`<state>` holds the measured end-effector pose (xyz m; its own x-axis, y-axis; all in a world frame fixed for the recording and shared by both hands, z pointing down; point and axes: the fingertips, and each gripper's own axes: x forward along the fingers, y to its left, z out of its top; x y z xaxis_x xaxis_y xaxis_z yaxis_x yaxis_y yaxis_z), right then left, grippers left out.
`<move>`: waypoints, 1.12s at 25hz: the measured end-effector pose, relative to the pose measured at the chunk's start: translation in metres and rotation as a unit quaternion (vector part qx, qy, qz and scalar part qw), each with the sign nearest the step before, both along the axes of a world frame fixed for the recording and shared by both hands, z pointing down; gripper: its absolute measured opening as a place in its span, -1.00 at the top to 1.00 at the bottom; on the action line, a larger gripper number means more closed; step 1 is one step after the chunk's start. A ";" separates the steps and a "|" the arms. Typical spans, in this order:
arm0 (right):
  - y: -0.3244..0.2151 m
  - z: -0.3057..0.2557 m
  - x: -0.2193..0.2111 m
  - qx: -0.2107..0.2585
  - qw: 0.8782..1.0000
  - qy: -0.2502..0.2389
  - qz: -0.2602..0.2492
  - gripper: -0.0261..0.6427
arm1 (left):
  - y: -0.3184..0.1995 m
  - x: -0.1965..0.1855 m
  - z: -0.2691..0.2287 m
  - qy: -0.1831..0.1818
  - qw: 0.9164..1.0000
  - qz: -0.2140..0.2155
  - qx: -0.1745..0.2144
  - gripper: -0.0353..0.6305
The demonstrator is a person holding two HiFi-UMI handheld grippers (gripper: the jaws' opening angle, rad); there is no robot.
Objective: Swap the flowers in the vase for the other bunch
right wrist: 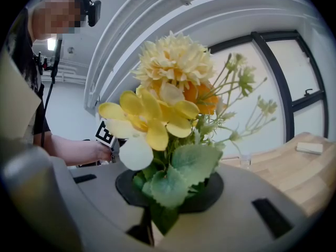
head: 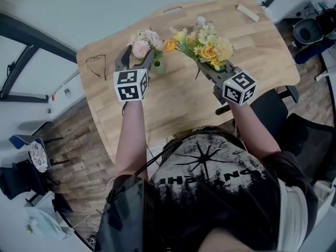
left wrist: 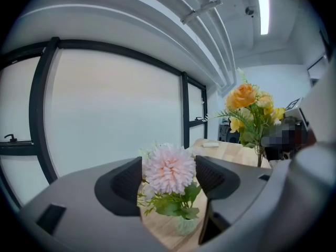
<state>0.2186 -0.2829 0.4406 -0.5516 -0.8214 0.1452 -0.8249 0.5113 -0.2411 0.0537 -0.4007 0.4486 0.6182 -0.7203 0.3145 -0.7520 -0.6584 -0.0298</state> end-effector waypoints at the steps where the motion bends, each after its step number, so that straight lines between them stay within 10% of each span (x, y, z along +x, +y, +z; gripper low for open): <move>1: 0.000 0.001 0.000 -0.001 1.000 -0.001 0.001 0.71 | 0.000 0.001 0.001 0.000 1.000 0.001 0.000 -0.09; 12: -0.001 0.005 0.003 -0.008 1.000 -0.005 0.003 0.71 | 0.006 -0.002 -0.001 0.030 1.000 -0.002 0.006 0.44; 28: 0.000 0.002 -0.001 -0.001 1.000 -0.008 -0.001 0.71 | 0.012 -0.003 -0.025 0.067 0.998 0.001 0.019 0.59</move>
